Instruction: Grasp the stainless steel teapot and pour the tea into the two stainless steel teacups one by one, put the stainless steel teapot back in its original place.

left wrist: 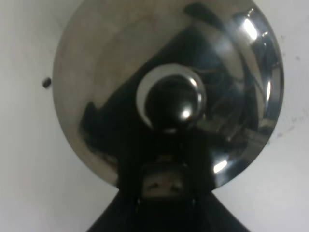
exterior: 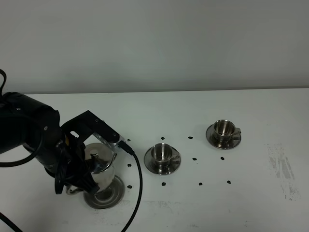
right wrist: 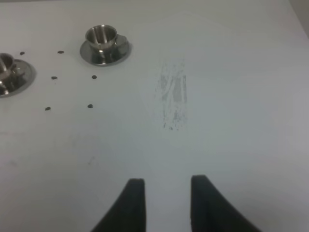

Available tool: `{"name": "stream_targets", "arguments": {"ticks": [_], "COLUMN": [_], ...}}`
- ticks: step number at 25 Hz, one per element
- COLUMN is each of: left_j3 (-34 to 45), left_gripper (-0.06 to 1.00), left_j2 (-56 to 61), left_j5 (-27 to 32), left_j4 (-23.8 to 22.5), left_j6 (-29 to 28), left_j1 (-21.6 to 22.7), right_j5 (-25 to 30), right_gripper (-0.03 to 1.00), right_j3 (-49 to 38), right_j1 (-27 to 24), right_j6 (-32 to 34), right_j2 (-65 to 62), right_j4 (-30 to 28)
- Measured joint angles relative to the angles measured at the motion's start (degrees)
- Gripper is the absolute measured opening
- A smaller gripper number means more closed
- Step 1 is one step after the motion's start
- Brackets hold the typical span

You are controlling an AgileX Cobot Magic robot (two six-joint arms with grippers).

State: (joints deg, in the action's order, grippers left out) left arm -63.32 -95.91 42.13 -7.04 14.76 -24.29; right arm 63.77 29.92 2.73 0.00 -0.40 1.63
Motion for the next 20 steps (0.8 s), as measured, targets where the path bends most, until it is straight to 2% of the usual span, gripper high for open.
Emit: {"name": "stream_targets", "arguments": {"ticks": [3, 8, 15, 20], "left_j3": [-3.68, -14.28, -29.93, -39.8], "left_gripper": [0.24, 0.24, 0.24, 0.24], "left_j2": [-0.37, -4.19, -14.99, -21.52], "left_j5": [0.81, 5.06, 10.11, 11.74], "left_j4": [0.0, 0.0, -0.34, 0.85], "left_j6": [2.51, 5.84, 14.08, 16.35], "left_j1": [0.0, 0.51, 0.58, 0.59], "right_j5": [0.0, 0.0, 0.0, 0.0], "right_gripper": [0.23, 0.23, 0.23, 0.23], "right_j3": [0.0, 0.0, 0.0, 0.0], "right_j1": [0.0, 0.0, 0.0, 0.0], "right_j6": [0.0, 0.0, 0.0, 0.0], "right_j2": [0.0, 0.0, 0.0, 0.0], "right_j4": [0.0, 0.0, 0.0, 0.0]}}
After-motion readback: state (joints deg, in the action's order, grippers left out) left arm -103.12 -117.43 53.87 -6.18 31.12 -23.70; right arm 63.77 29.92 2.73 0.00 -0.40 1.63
